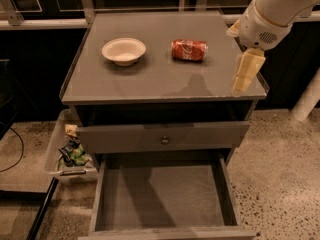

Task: Place coke can into middle drawer

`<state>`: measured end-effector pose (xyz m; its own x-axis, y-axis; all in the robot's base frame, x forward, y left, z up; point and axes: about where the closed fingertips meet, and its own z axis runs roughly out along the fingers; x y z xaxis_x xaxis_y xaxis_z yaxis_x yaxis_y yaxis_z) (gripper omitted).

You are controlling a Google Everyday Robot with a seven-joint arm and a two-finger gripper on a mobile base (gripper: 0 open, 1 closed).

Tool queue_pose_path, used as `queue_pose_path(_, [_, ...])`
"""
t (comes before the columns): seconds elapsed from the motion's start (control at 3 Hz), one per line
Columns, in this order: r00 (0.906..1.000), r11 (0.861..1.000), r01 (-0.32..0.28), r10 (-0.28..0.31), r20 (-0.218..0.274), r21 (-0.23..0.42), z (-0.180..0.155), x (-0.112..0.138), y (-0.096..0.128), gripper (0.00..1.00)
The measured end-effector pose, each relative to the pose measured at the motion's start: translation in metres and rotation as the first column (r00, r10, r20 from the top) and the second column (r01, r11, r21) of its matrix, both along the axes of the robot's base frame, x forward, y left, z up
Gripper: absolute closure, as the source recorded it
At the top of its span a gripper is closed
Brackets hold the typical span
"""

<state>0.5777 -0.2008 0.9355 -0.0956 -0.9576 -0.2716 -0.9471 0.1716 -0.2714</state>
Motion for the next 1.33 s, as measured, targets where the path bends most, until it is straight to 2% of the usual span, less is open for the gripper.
queue_pose_path(0.33, [0.9997, 0.999, -0.023, 0.022, 0.013, 0.045, -0.004, 0.018, 0.003, 0.00])
queue_pose_path(0.67, [0.9997, 0.999, -0.023, 0.022, 0.013, 0.045, -0.004, 0.018, 0.003, 0.00])
queue_pose_path(1.0, [0.9997, 0.997, -0.019, 0.018, 0.019, 0.071, -0.008, 0.023, 0.005, 0.00])
queue_pose_path(1.33, [0.9989, 0.986, 0.006, -0.014, 0.045, 0.167, -0.028, 0.030, 0.007, 0.00])
